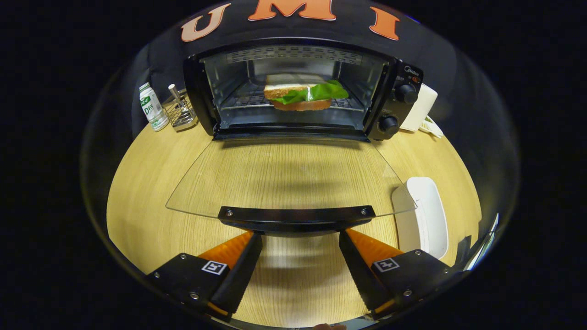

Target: Open the toaster oven, put the food inside, and close the toaster oven door.

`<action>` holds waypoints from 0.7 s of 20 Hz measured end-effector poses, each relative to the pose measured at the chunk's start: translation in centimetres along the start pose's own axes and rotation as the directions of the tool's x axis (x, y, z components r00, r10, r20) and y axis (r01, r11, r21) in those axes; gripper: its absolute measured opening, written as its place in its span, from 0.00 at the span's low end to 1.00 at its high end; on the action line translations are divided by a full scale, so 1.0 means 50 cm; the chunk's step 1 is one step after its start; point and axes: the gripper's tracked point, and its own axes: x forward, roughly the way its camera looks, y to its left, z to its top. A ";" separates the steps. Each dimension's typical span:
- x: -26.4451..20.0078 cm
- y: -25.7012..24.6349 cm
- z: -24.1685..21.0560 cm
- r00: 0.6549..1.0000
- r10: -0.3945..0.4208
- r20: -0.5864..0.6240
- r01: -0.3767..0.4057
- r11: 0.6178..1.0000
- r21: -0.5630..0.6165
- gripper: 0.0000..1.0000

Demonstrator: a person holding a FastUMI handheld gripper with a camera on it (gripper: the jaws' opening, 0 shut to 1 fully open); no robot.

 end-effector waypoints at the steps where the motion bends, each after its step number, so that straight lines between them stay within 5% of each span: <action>1: -0.008 -0.001 0.009 1.000 0.000 0.004 0.000 1.000 -0.001 1.00; 14: -0.064 -0.008 0.214 0.983 -0.021 0.180 0.025 0.999 -0.022 1.00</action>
